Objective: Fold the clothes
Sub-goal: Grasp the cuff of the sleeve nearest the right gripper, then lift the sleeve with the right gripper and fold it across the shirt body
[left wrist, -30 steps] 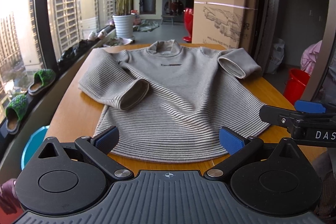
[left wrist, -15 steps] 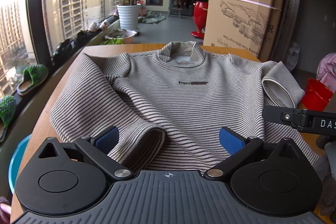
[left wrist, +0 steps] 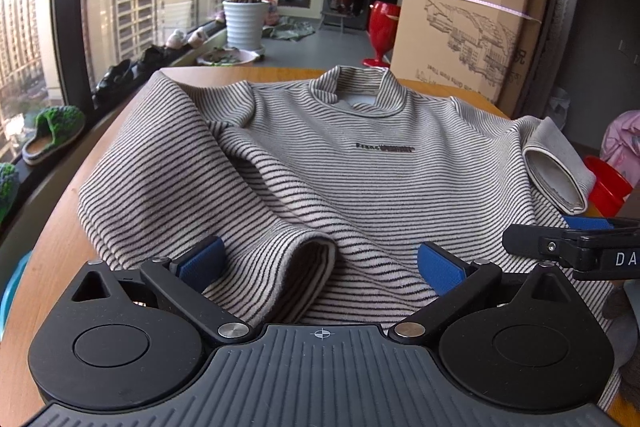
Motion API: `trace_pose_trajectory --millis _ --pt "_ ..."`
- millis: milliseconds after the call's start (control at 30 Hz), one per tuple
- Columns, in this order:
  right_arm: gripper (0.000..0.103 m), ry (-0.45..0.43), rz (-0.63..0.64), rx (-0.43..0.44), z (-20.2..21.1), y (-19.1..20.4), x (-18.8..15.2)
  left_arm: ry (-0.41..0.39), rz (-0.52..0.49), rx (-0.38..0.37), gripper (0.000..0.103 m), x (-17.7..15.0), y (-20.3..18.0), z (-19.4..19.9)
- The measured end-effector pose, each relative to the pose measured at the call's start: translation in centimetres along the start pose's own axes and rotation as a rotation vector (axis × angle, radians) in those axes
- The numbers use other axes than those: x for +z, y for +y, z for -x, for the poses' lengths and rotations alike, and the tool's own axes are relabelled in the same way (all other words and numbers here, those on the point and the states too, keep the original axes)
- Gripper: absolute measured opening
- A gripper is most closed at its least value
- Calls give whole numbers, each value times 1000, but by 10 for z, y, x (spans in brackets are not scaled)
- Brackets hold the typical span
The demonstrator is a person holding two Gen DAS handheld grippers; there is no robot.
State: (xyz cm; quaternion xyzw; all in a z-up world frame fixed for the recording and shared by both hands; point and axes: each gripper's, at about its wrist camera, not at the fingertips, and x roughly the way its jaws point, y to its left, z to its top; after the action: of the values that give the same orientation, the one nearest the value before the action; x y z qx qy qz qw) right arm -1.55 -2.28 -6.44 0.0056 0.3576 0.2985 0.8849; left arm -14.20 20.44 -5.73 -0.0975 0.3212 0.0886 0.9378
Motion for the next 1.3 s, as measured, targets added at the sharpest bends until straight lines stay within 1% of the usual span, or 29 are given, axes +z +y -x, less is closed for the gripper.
trace_pose_trajectory --millis 133,200,267,333,367,433,467,500,533,600,733,767,833,900,933,967,1000,1033,1067,1133,1167,1233,1300 --pt "103 4 55 -13 22 11 -21 -13 20 -4 103 -17 -3 23" --pt "103 6 69 -17 28 13 -25 -17 44 -16 103 -17 -3 30" --pt "103 -14 42 -36 34 9 -26 -14 71 -104 103 -10 0 37" --pt "103 -34 14 -56 41 4 -26 -33 84 -228 103 3 4 42" --pt "103 -72 49 -97 50 5 -25 -43 83 -270 103 10 5 42" --pt "100 -141 134 -188 64 9 -25 -56 71 -325 103 19 5 35" --pt "94 -174 209 -260 69 14 -25 -56 73 -332 103 21 5 29" --pt "91 -198 285 -328 74 20 -24 -55 75 -336 103 22 6 22" --pt "87 -206 330 -366 75 24 -23 -53 94 -337 103 22 8 15" --pt "84 -170 390 -394 70 31 -21 -37 120 -346 103 18 12 5" --pt "84 -93 499 -438 55 41 -18 -20 126 -329 103 13 14 -1" --pt "84 -68 532 -453 43 42 -17 -18 126 -329 103 12 15 -1" --pt "84 -45 589 -494 20 42 -16 -14 125 -326 103 11 17 -1" --pt "83 -39 605 -523 5 40 -12 -14 122 -322 103 10 16 -1" --pt "77 -36 612 -537 -2 38 -11 -15 120 -321 103 9 16 -1" --pt "70 -37 606 -535 -5 37 -9 -15 115 -318 103 8 16 -1" --pt "65 -26 613 -535 -8 38 -7 -14 112 -316 103 8 15 -1" --pt "48 -15 621 -536 -11 39 -6 -12 108 -313 103 8 14 -1" --pt "26 -4 629 -537 -14 40 -5 -12 105 -312 103 8 14 -1" --pt "15 19 663 -569 -18 42 -4 -13 100 -310 103 7 13 -1" --pt "12 28 671 -583 -16 40 0 -12 99 -309 103 7 13 -1" --pt "12 31 668 -619 -10 32 13 -12 103 -312 103 6 13 0" --pt "11 -10 606 -674 9 17 43 -11 120 -323 103 6 16 0"
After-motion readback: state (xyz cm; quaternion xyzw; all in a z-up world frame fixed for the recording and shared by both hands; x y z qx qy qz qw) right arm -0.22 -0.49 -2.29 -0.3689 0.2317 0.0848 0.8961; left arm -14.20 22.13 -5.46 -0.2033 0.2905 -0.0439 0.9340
